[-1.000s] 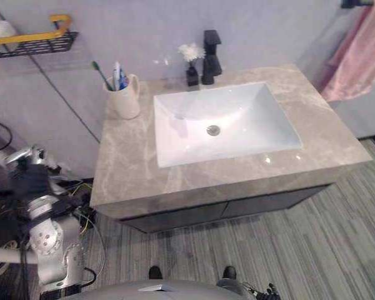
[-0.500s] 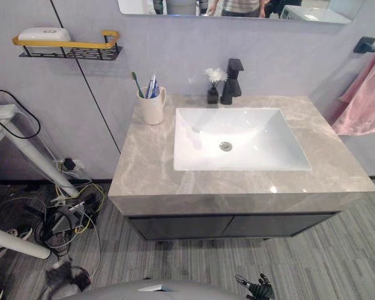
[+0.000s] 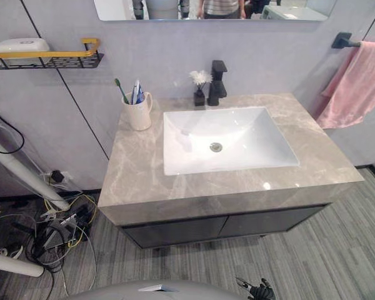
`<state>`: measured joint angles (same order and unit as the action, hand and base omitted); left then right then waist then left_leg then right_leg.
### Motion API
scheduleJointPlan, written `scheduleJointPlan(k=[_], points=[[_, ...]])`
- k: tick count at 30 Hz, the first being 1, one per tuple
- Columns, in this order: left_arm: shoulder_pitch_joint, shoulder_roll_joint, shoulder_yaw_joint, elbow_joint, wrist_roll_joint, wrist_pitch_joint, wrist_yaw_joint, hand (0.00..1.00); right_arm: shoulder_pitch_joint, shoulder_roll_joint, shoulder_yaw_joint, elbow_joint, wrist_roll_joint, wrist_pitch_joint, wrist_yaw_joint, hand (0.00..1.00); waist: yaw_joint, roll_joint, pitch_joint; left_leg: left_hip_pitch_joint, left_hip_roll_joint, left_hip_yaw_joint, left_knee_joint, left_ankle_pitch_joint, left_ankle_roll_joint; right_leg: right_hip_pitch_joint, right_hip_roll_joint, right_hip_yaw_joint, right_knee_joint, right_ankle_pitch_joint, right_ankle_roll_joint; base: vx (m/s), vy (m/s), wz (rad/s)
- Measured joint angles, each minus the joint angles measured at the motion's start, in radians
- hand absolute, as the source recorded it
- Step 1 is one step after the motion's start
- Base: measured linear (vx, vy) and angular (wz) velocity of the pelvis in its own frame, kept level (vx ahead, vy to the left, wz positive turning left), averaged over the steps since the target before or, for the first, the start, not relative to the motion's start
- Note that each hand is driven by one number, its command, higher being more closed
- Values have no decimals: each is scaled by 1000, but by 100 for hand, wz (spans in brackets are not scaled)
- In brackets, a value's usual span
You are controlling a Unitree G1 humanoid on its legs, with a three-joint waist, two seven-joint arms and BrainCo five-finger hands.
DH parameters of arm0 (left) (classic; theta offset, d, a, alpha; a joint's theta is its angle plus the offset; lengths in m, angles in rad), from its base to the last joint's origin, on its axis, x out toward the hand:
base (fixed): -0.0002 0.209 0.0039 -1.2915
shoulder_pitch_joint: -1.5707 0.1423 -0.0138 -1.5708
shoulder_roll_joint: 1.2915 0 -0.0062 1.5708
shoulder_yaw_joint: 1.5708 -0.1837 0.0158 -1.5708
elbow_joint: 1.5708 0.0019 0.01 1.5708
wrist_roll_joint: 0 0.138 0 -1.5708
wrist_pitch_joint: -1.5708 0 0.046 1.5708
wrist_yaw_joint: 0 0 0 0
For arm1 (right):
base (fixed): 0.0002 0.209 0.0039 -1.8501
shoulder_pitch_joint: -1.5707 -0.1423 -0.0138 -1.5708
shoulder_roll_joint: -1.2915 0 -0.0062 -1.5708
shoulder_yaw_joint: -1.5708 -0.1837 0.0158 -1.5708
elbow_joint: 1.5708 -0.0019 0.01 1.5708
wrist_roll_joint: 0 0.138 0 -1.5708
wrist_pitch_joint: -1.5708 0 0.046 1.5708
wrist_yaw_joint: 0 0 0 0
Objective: Organize washtable
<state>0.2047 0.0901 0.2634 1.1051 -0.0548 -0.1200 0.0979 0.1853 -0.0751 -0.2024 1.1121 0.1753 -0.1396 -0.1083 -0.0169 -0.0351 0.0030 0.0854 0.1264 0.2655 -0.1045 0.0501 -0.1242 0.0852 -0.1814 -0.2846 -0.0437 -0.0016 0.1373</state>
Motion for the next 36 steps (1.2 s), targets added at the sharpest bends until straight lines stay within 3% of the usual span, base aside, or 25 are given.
scheduleJointPlan(k=[8, 14, 25, 28, 31, 33, 34, 35, 36], points=[[-26, 35, -141, 25, 17, -2, -6, 0, -5, -4, -1, 0, 2, 0, 0, 0, -2, 10, 16, 6, 0, 7, 2, -3, -1, 2, 0, 5, 0, 1, 1, 3, 0, -1], [-43, 37, -157, 33, 42, -1, -6, 0, -8, -9, -1, -1, 2, -1, 1, 0, -4, 27, 42, 32, 6, 20, 10, -4, -2, 23, 6, 15, -5, 2, 1, 1, -3, -6], [-52, 37, -188, 30, 42, -1, -1, 0, -14, -26, -6, -2, 2, -1, 2, 0, -4, 23, 66, 35, 18, 66, 43, -29, -6, -15, 9, 69, 31, 0, -1, -7, 2, -14], [-93, 48, -222, 31, 44, -1, -1, 0, -15, -23, -39, -2, 3, -1, 1, 0, -10, 23, 95, -52, 6, 54, 189, -100, 17, -57, -29, 79, 70, 1, 13, -49, 103, -2], [-136, 58, -227, 33, 39, -1, -5, 0, -39, -9, -80, -15, 43, -1, 1, 0, -17, 19, 123, -181, -15, 70, 345, -176, 58, -147, -75, 125, 101, 28, 55, -115, 232, -19], [-155, 68, -223, 34, 19, -2, -10, 0, -49, 1, -83, -38, 43, -3, 0, 0, -14, 4, 132, -239, -19, 139, 420, -223, 96, -218, -92, 188, 91, 99, 73, -161, 301, -91], [-160, 68, -222, 35, 16, -2, -10, 0, -50, 5, -79, -54, 43, -4, 2, 0, -9, 5, 134, -261, -10, 184, 432, -240, 122, -254, -84, 192, 48, 189, 74, -212, 267, -155], [-165, 63, -216, 34, 9, -3, -9, 0, -73, -11, -79, -53, 44, -2, 2, 0, 12, 31, 156, -260, 27, 262, 419, -244, 146, -263, -62, 125, 14, 295, 48, -212, 382, -167], [-180, 51, -202, 18, 0, -3, -11, 0, -81, -24, -82, -44, 42, 12, 2, 0, -7, 43, 176, -254, 37, 312, 402, -233, 181, -312, -86, -72, 337, 74, -60, -135, 313, -132]])
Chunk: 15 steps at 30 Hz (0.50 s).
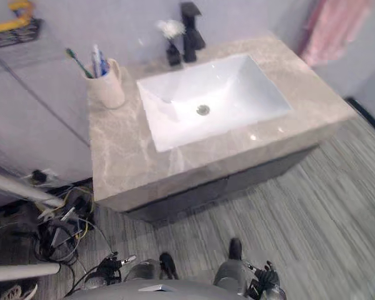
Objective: Organize washtable
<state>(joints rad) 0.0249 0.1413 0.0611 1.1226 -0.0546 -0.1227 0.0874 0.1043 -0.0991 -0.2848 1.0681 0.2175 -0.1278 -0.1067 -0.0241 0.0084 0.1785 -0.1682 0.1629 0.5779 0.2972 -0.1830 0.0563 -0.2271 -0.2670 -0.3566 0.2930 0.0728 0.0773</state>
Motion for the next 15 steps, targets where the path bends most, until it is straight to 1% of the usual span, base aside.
scheduleJointPlan(k=[1, 2, 3, 5, 6, 7, 8, 9, 10, 11, 12, 13, 14, 15], points=[[0, -2, 0, -6, -1, 0, 0, 0, 1, -1, 0, 6, 0, 3, 0, 0, 0, -1, 1, 3, 0, 7, -6, 2, 4, -6, -7, -31, 76, -45, -16, -70, 322, -87], [1, -7, 6, -28, -9, -1, -2, 0, -4, 0, -4, 38, 2, 4, -2, 0, 7, -3, 10, 27, -3, 49, -24, 6, 15, 11, -39, -136, 288, -160, -55, -109, 265, -109], [6, -4, 23, -36, -23, 2, -11, 0, -22, 1, -4, 88, -1, 12, -1, 0, 13, -25, 12, 57, -13, 111, -37, 6, 26, 100, -68, -264, 445, -241, -60, -128, 271, -124], [8, -4, 29, -42, -47, 5, -17, 0, -50, 3, -4, 123, -1, 23, 0, 0, 26, -36, 8, 68, -19, 177, -37, 4, 29, 195, -67, -330, 492, -290, -42, -134, 167, -109], [8, -8, 35, -46, -51, 7, -19, 0, -60, 2, -4, 127, -2, 27, 0, 0, 35, -36, 8, 68, -22, 202, -36, 3, 31, 233, -62, -352, 481, -299, -27, -174, 149, -124], [8, -15, 50, -49, -56, 8, -22, 0, -84, 3, -2, 138, -3, 28, 1, 0, 45, -46, 2, 59, -27, 250, -37, 6, 37, 311, -42, -400, 393, -309, 6, -221, 142, -135], [8, -18, 62, -58, -56, 10, -27, 0, -110, 5, 9, 142, -6, 29, 9, 0, 55, -53, -4, 37, -35, 301, -40, 17, 50, 363, -16, -430, 254, -319, 30, -247, 118, -133], [8, -18, 71, -63, -59, 10, -30, 0, -123, 4, 22, 142, -6, 29, 11, 0, 64, -57, -4, 29, -40, 336, -47, 27, 56, 380, 6, -424, 157, -334, 46, -289, 69, -139], [8, -24, 93, -63, -81, 9, -30, 0, -152, -1, 50, 138, -7, 29, 16, 0, 75, -58, -4, 18, -45, 397, -67, 51, 64, 389, 49, -422, -4, -348, 52, -317, 23, -138], [7, -29, 103, -61, -91, 10, -27, 0, -166, -3, 93, 106, -7, 30, 20, 0, 77, -49, -4, 10, -46, 437, -83, 76, 71, 397, 89, -417, -127, -341, 62, -312, 31, -112], [5, -32, 99, -52, -91, 11, -25, 0, -167, -5, 115, 84, -8, 28, 21, 0, 66, -33, -6, 7, -36, 437, -92, 94, 75, 401, 113, -412, -172, -311, 51, -256, 6, -71], [9, -34, 97, -43, -93, 11, -26, 0, -148, -2, 158, 48, -8, 25, 23, 0, 67, -30, -14, 6, -18, 422, -92, 115, 70, 413, 147, -392, -234, -276, 39, -204, -15, -36], [11, -29, 96, -45, -92, 11, -23, 0, -125, 1, 192, 19, -3, 20, 29, 0, 65, -28, -20, 1, 12, 424, -69, 116, 70, 419, 176, -373, -268, -259, 25, -192, -53, -39], [9, -26, 92, -45, -89, 11, -21, 0, -119, 1, 210, 5, -2, 16, 30, 0, 63, -27, -22, -6, 36, 425, -45, 114, 71, 419, 189, -367, -276, -254, 18, -189, -74, -35]])
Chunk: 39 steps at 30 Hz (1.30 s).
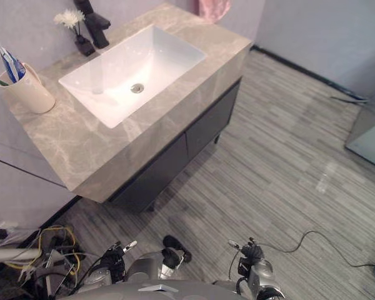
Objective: Organize washtable
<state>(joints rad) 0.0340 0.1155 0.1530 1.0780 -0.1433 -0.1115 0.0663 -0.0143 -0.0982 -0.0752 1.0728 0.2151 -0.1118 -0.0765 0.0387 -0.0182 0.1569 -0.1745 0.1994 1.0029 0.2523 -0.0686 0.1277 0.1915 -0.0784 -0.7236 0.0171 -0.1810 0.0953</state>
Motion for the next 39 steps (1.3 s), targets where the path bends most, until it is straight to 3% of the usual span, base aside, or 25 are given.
scheduleJointPlan(k=[2, 3, 4, 5, 6, 7, 8, 9, 11, 12, 14, 15, 16, 19, 23, 27, 29, 30, 32, 33, 35, 36, 37, 38, 39], points=[[2, 12, -23, -24, 15, -2, 15, 0, 19, 2, 45, -44, 1, -22, 8, 0, 3, 3, 11, -39, 133, -21, 179, -11, 7, -7, 46, 42, -6, 12, -34, -168, -107, -52], [5, 15, -24, -29, 15, -4, 21, 0, 25, 1, 50, -48, 1, -29, 10, 0, 6, 5, 18, -40, 165, -44, 227, -11, 7, 1, 53, 61, -6, 16, -43, -92, -149, -89], [17, 16, -24, -35, 15, -7, 35, 0, 46, -7, 56, -49, 1, -39, 11, 0, 7, 16, 27, -50, 212, -158, 323, 0, -9, 25, 65, 110, -5, 20, -53, -28, -132, -88], [26, 15, -26, -36, 15, -9, 39, 0, 56, -10, 61, -49, 1, -40, 11, 0, 8, 24, 30, -60, 221, -235, 359, 15, -30, 34, 65, 136, -2, 21, -58, -11, -162, -120], [43, 9, -33, -41, 15, -11, 47, 0, 81, -21, 64, -50, 1, -39, 12, 0, 6, 30, 37, -86, 221, -392, 424, 50, -80, 45, 60, 189, 4, 24, -66, -30, -113, -123], [49, 7, -33, -43, 15, -11, 53, 0, 100, -37, 51, -49, 1, -38, 12, 0, 3, 45, 38, -132, 192, -536, 459, 34, -134, 38, 50, 238, 10, 25, -75, -36, -71, -119], [49, -1, -33, -44, 15, -11, 54, 0, 110, -43, 32, -51, 11, -37, 12, 0, 3, 54, 43, -143, 158, -606, 451, 16, -158, 32, 41, 261, 15, 22, -80, -114, 75, -149], [52, -13, -33, -43, 15, -11, 54, 0, 109, -63, 18, -37, 7, -34, 10, 0, 9, 60, 52, -165, 12, -803, 352, -36, -209, -14, 14, 347, 39, 14, -94, -147, 143, -132], [59, -17, -31, -39, 14, -11, 54, 0, 107, -65, 8, -19, 2, -34, 12, 0, 17, 55, 60, -159, -72, -927, 229, -44, -219, -34, 2, 407, 48, 14, -94, -252, 187, -127], [67, -22, -23, -38, 13, -11, 53, 0, 104, -68, -3, -2, -1, -33, 11, 0, 27, 59, 72, -144, -129, -1058, 83, -24, -251, -43, 4, 465, 50, 13, -93, -356, 245, -133], [90, -43, 9, -32, 11, -12, 49, 0, 99, -76, -22, 8, -4, -32, 11, 0, 44, 81, 93, -111, -146, -1256, -119, 15, -305, -49, 28, 574, 56, 5, -79, -276, 323, -162], [96, -47, 23, -16, 11, -10, 47, 0, 95, -75, -29, 18, -4, -32, 10, 0, 54, 86, 96, -95, -147, -1257, -98, 53, -319, -50, 28, 611, 64, -2, -69, 62, 285, -163], [99, -59, 57, 2, 10, -10, 40, 0, 88, -67, -43, 39, -7, -30, 10, 0, 73, 65, 95, -93, -165, -1256, -57, 56, -303, -50, 25, 673, 60, -6, -63, 303, 217, -118], [98, -53, 138, -3, 10, -17, 31, 0, 102, -13, -120, 45, -10, -28, 13, 0, 79, -4, 87, -123, -238, -1248, 68, 4, -222, -78, -21, 730, 156, -80, -35, 299, 132, -51], [127, -56, 170, -19, -1, -10, 30, 0, 89, 13, -167, 69, -13, -14, 35, 0, 84, -33, 42, -148, -287, -1162, 180, -99, -175, -100, -87, 798, 206, -142, -19, 315, 67, -41], [106, -44, 135, -21, 0, -9, 30, 0, 85, 21, -163, 66, -40, -8, 52, 0, 80, -37, 11, -101, -287, -1103, 130, -111, -143, -208, -105, 846, 395, -115, 29, 315, 20, -46], [106, -20, 69, -21, 2, -8, 23, 0, 84, 19, -164, 60, -39, -10, 57, 0, 78, -36, 13, 33, -258, -1038, 48, -118, -126, -310, -101, 847, 673, -16, 123, 258, -57, -86], [106, -16, 55, -20, 2, -8, 21, 0, 84, 20, -165, 60, -39, -12, 57, 0, 77, -33, 14, 71, -248, -1023, 30, -125, -115, -331, -101, 841, 741, 6, 131, 224, -134, -92], [104, -5, 20, -21, 2, -6, 13, 0, 69, 17, -163, 57, -39, -13, 59, 0, 55, -22, 18, 175, -217, -982, -25, -132, -107, -391, -123, 748, 894, -34, 95, 127, -187, -68], [102, -2, 1, -20, 2, -4, 5, 0, 57, 10, -162, 54, -39, -13, 59, 0, 45, -8, 15, 229, -188, -957, -59, -131, -109, -428, -176, 590, 922, -76, 51, 124, -164, -64], [87, -13, -2, -18, 1, -4, -8, 0, 41, 0, -166, 56, -40, -14, 57, 0, 45, 13, 16, 287, -133, -899, -81, -126, -117, -463, -261, 319, 797, -109, -20, 190, -148, -83], [85, -17, 2, -17, 1, -2, -12, 0, 40, -2, -173, 57, -40, -13, 55, 0, 45, 17, 15, 306, -113, -873, -92, -125, -125, -467, -268, 245, 683, -99, -23, 196, -174, -79], [86, -17, 10, -12, 0, -1, -17, 0, 41, -1, -186, 59, -40, -12, 55, 0, 45, 15, 15, 325, -104, -846, -103, -122, -139, -469, -272, 187, 553, -47, -32, 255, -278, -74], [86, -14, 28, 9, 0, -1, -18, 0, 47, 1, -216, 63, -40, -8, 55, 0, 41, 0, 8, 354, -108, -815, -111, -134, -182, -476, -268, 159, 366, 127, -85, 248, -380, -63], [85, -9, 47, 30, 2, 2, -17, 0, 52, -2, -235, 64, -39, -8, 57, 0, 30, -8, -1, 371, -108, -811, -109, -156, -217, -480, -260, 174, 336, 195, -107, 232, -404, -63]])
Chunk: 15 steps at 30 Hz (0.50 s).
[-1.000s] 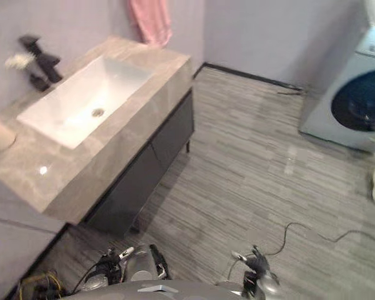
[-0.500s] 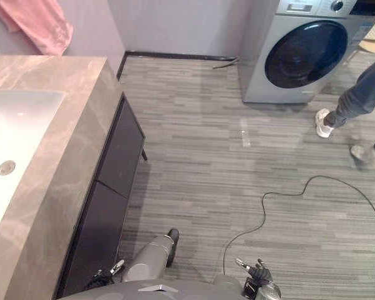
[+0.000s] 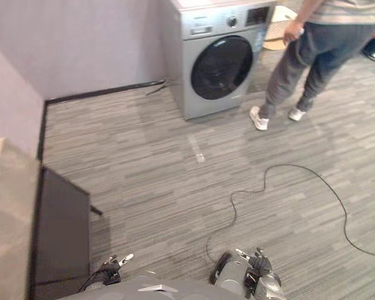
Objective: Organize washtable
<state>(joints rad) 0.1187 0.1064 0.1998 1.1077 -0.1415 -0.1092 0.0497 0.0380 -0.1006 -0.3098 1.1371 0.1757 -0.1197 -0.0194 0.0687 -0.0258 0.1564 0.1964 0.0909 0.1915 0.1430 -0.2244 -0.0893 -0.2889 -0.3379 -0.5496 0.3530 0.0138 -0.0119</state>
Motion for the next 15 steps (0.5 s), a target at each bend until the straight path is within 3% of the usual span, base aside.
scheduleJointPlan(k=[1, 2, 3, 4, 9, 11, 12, 13, 14, 15], points=[[-1, -15, 10, 25, 0, 4, 1, 0, -9, -10, -11, 1, -2, 1, -2, 0, 0, 40, -6, 15, 30, 9, -3, -10, -16, -8, 29, 5, 27, -6, 0, 188, -379, -67], [2, -34, 28, 46, 0, 10, -3, 0, -9, -23, -18, 2, -4, 1, -2, 0, -13, 68, -16, 24, 62, 30, 0, 17, -61, -4, 65, 21, 20, -35, -7, 185, -313, -70], [2, -43, 34, 51, -1, 12, -1, 0, -8, -29, -23, 3, -3, 2, -2, 0, -18, 72, -16, 29, 74, 42, 4, 30, -79, -4, 86, 29, 17, -47, -17, 207, -364, -81], [1, -54, 45, 60, -4, 14, -1, 0, -7, -37, -25, 4, -8, 6, -2, 0, -23, 93, -26, 42, 96, 62, 11, 58, -95, -3, 126, 45, 13, -68, -31, 181, -364, -80], [-1, -71, 117, 65, -38, 16, -3, 0, 15, -35, -3, 3, -8, 19, -2, 0, -39, 91, -34, 48, 164, 102, 189, 203, -95, 84, 278, 145, -107, -84, -65, 116, -319, -87], [10, -75, 125, 66, -51, 15, -4, 0, 32, -32, 27, 3, 0, 15, -2, 0, -44, 86, -54, -37, 229, 95, 431, 331, -57, 151, 372, 226, -218, -75, -72, 50, -297, -114], [14, -70, 129, 65, -54, 15, -5, 0, 34, -28, 35, 3, 1, 15, -2, 0, -44, 83, -53, -68, 248, 88, 509, 376, -37, 170, 391, 249, -241, -71, -83, -1, -234, -123], [15, -67, 147, 64, -71, 15, -12, 0, 37, -27, 41, 4, 1, 13, -2, 0, -39, 79, -48, -135, 270, 71, 681, 324, -1, 200, 420, 294, -263, -73, -107, -49, -149, -126], [18, -68, 166, 57, -82, 14, -16, 0, 42, -25, 41, 7, 1, 13, -3, 0, -35, 65, -36, -199, 245, 47, 806, 219, 39, 235, 435, 353, -263, -89, -133, -70, -100, -125], [19, -67, 171, 56, -87, 14, -18, 0, 45, -22, 41, 7, 1, 13, -3, 0, -31, 63, -31, -230, 204, 14, 841, 161, 40, 255, 435, 379, -260, -96, -138, -211, 18, -124]])
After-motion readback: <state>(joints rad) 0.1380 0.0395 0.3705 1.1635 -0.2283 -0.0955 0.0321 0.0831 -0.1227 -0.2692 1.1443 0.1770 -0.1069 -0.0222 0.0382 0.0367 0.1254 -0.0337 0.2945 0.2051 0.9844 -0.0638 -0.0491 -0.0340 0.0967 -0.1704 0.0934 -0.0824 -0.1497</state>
